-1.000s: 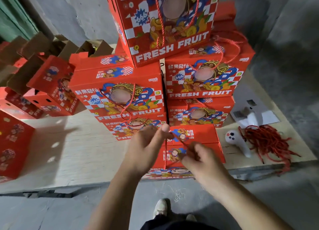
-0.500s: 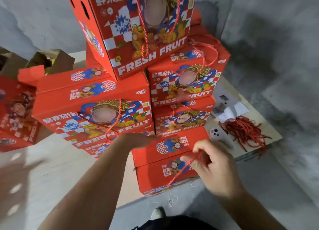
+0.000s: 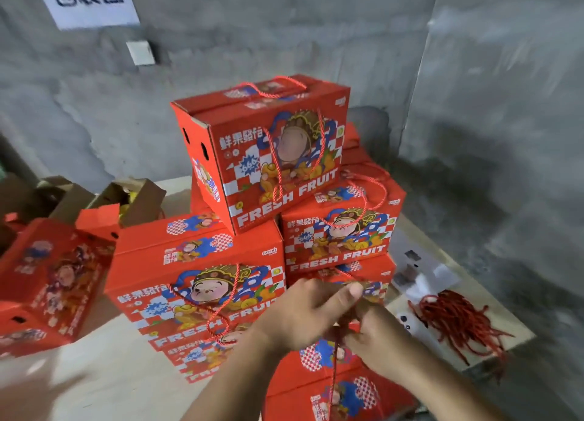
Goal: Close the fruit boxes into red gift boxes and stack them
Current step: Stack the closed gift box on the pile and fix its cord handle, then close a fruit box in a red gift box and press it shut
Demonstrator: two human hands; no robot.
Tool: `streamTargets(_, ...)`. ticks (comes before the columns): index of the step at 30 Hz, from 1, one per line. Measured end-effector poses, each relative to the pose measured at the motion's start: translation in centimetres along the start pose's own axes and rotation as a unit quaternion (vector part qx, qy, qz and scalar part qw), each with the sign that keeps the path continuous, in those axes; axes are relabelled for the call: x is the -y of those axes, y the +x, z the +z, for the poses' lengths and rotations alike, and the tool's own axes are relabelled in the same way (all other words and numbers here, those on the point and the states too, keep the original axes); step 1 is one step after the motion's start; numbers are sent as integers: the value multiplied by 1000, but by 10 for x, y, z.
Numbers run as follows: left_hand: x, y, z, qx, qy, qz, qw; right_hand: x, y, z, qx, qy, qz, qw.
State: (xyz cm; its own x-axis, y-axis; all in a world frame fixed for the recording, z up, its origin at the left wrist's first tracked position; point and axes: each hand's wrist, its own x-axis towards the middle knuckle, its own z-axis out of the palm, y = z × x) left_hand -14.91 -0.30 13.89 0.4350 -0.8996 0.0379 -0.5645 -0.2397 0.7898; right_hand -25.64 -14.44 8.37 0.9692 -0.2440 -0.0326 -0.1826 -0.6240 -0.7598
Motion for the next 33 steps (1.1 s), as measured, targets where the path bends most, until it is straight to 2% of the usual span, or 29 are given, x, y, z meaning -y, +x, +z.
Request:
streamTargets(2,-14,-2,-12,-39,69,33,996,6,0,-11,-2,36,-3,999)
streamTargets(3,-24,-3,-17,-70,32,57,995,10,-1,-16,-19,60,-3,998)
streamTargets(5,-43,-1,-33,-169,-144,88,971,20,-1,-26,-72,104,-1,992)
streamTargets(6,-49,-4,-43,-211,-182,103,955,26,0,-29,-96,135,3,986)
streamTargets(7,-49,-9,-50,-230,-168,105,953,32,2,-34,-117,176,11,977)
streamTargets(9,-34,-32,-43,-243,-103,63,962,45,8,-48,-159,244,29,956)
streamTargets(11,-14,-58,-15,-238,-108,-29,965,60,13,-69,-182,238,13,954)
streamTargets(13,-16,-67,13,-266,-132,-83,951,79,14,-91,-170,219,-37,960)
streamTargets(14,-16,-65,22,-303,-161,-100,934,91,13,-102,-165,214,-62,961)
streamTargets(16,2,-73,41,-334,-210,-90,914,112,10,-123,-175,216,-101,955)
streamTargets(18,-4,-63,56,-295,-228,-76,925,130,6,-147,-201,238,-123,942)
streamTargets(22,-22,-51,65,-391,-214,-112,888,164,-5,-183,-196,266,-188,925)
streamTargets(25,-33,-58,61,-481,-201,-125,844,191,-11,-191,-159,278,-229,919)
streamTargets(28,-45,-77,73,-589,-189,-203,759,220,-16,-194,-142,338,-251,896)
streamTargets(30,-49,-89,81,-610,-287,-258,692,240,-18,-193,-127,393,-247,877)
streamTargets(32,-55,-109,80,-599,-365,-202,683,260,-22,-188,-100,445,-243,856)
streamTargets(33,-56,-116,74,-617,-397,-184,653,269,-24,-183,-80,463,-247,847)
